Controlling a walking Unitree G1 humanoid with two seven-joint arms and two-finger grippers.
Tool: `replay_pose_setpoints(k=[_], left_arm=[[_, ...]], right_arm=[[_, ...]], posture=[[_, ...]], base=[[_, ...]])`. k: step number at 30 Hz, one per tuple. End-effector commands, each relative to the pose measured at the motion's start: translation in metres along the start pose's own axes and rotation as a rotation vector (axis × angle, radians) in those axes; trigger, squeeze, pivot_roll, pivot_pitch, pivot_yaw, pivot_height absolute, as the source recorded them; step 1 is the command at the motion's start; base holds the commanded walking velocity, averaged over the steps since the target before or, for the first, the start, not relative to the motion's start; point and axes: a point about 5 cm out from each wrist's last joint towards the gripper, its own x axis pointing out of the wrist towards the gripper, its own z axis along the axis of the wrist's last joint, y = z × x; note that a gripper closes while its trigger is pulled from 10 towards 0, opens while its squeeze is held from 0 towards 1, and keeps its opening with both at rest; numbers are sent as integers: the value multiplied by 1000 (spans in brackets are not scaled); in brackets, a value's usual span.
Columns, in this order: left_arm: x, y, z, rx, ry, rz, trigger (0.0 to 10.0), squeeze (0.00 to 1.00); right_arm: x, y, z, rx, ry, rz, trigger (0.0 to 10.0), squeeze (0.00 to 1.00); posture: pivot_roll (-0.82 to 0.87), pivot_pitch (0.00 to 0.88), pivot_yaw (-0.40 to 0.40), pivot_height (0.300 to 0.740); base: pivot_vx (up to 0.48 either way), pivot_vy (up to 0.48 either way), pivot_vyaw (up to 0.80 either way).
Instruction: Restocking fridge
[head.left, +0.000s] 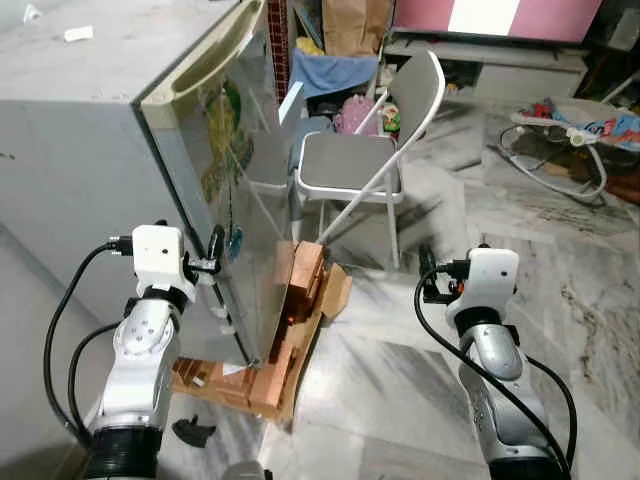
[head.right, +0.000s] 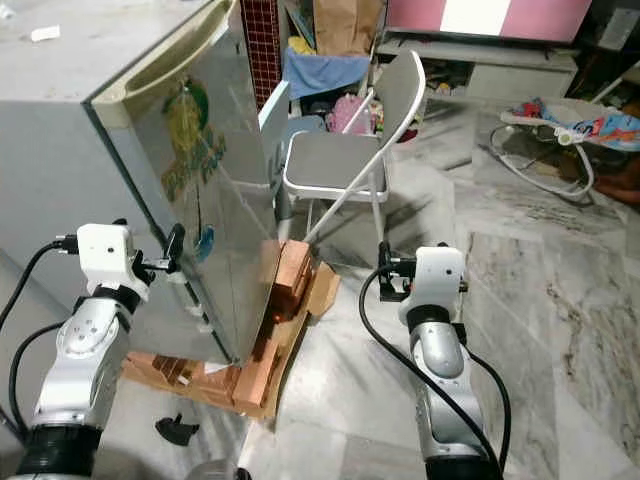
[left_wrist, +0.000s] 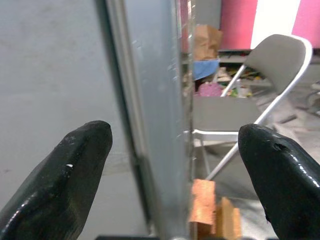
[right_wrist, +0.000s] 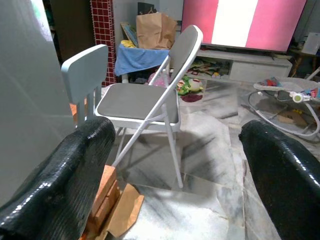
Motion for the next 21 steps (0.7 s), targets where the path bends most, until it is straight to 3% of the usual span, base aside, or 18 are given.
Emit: replay_pose_setpoints(k=[1,4,6,10,13,17,21], left_arm=[[6,-5,1,-14,8,-35,10000,0],[23,-21,4,-13,9,-121,10000,0],[27,-24,6,-13,4,-131,10000,0],[35,-25,8,-12,-3,-121,10000,0],[45,-17,11,-1,-13,-51,10000,0],[45,-14,13,-23,-22,-47,10000,0],[35,-13,7,-20,-20,-59,10000,0]], right_arm=[[-1,0,4,0,-9,5,10000,0],[-3,0,4,5,-1,3,10000,0],[-5,0,4,5,2,5,10000,0],[-10,-3,4,7,15,1,10000,0],[-18,-9,0,-4,37,-8,10000,0],[-21,-12,0,-10,44,-13,10000,0],[-23,-13,-1,-12,53,-14,10000,0]], posture=[[20,45,5,740],[13,51,7,740],[9,55,11,740],[6,57,13,740],[-5,63,17,740],[-6,65,18,740],[-3,67,19,740]], base=[[0,0,0],[0,0,0],[0,0,0],[0,0,0],[0,0,0],[0,0,0],[0,0,0]])
